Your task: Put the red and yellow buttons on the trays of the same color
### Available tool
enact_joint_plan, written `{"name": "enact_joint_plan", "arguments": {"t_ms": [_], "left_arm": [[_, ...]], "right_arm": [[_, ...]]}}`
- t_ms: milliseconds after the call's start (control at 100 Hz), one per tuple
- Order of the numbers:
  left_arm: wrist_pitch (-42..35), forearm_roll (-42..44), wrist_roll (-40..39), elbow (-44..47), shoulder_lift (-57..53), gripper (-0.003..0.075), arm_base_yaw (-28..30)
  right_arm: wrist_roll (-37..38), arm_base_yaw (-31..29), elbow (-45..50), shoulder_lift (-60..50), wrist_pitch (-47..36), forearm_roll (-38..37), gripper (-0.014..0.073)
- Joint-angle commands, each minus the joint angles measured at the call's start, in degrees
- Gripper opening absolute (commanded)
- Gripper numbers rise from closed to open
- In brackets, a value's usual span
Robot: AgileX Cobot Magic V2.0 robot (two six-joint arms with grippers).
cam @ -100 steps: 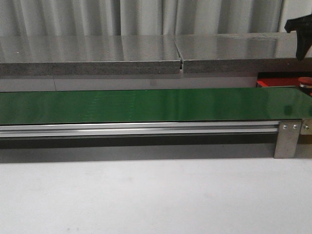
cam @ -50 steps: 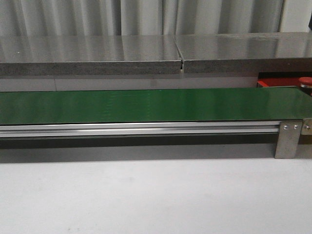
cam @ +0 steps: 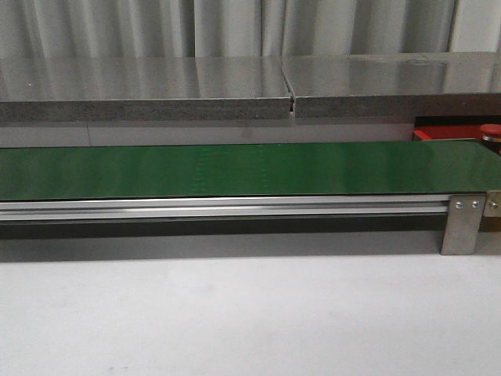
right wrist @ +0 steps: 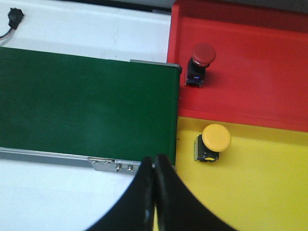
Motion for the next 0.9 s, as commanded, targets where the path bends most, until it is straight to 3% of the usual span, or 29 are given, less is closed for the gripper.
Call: {"name": "enact_joint_plan", "arguments": {"t_ms": [0, 490, 770, 890], "left_arm": [[-4.1, -1.3, -0.1, -1.4, 0.4, -0.0019, -0.3], [-5.7, -1.3, -0.1, -1.4, 0.4, -0.0019, -0.3], [-5.5, -1.3, -0.1, -1.4, 0.5, -0.0020, -0.3], [-5.7, 3.6, -10.2, -2.5, 3.1, -0.0019, 1.4]], "right_arm": [[-0.7, 0.0, 1.8, -6.3, -5.7, -0.2, -0.0123], [-0.7, 0.0, 17.8, -34.3, -6.8, 0.6, -0.0123], [-0.7, 0.0, 21.1, -40.9, -7.0, 1.3, -0.0123], [-0.7, 0.0, 21.1, -40.9, -7.0, 1.3, -0.0123]]}}
